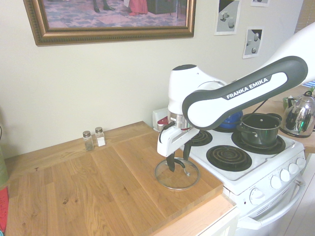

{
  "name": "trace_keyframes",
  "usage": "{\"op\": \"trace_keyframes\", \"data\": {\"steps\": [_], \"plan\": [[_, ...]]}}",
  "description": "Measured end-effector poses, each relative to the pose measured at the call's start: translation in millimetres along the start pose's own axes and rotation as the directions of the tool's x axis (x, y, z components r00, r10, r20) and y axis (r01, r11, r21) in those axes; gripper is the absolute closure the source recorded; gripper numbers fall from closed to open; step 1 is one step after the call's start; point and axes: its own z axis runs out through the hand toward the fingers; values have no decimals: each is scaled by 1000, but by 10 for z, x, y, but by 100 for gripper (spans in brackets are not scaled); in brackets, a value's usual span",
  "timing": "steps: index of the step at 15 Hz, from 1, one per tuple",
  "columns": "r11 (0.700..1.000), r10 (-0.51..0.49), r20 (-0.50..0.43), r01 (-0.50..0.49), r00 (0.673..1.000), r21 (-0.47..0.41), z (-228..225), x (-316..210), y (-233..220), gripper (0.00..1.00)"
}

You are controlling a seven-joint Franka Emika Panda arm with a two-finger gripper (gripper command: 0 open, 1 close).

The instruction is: Cover the lid of the pot

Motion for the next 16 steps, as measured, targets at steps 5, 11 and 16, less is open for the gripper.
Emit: {"op": "trace_keyframes", "data": {"steps": [5, 11, 16], "plan": [[1000, -5, -12, 5, 1000, 6, 97, -16, -57, 100], [1000, 5, -25, -5, 1000, 5, 143, 24, -52, 100], [1000, 14, -44, -14, 999, 8, 147, 41, -59, 100]]}}
